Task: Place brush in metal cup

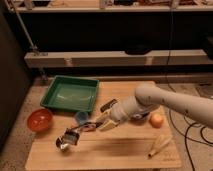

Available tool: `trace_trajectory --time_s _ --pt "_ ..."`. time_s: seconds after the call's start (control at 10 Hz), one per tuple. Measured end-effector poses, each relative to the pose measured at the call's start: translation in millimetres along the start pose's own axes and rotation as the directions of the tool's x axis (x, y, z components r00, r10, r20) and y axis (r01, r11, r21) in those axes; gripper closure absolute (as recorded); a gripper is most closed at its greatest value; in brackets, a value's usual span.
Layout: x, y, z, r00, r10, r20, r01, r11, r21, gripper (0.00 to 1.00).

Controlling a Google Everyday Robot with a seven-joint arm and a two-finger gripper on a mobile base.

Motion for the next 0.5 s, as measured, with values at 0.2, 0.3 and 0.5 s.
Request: trace_trajectory --time_s 0.2,0.3,0.5 --pt "-7.4 -1.5 6.6 1.0 -0.005 0.005 0.005 1.0 -0.022 1.0" --pt "-9.0 -2.2 8.4 1.0 -0.005 0.006 0.005 1.0 -0.028 1.0" --pt "-10.2 -7.2 13.8 1.0 0.002 0.02 -0.001 0.999 -0.044 1.0"
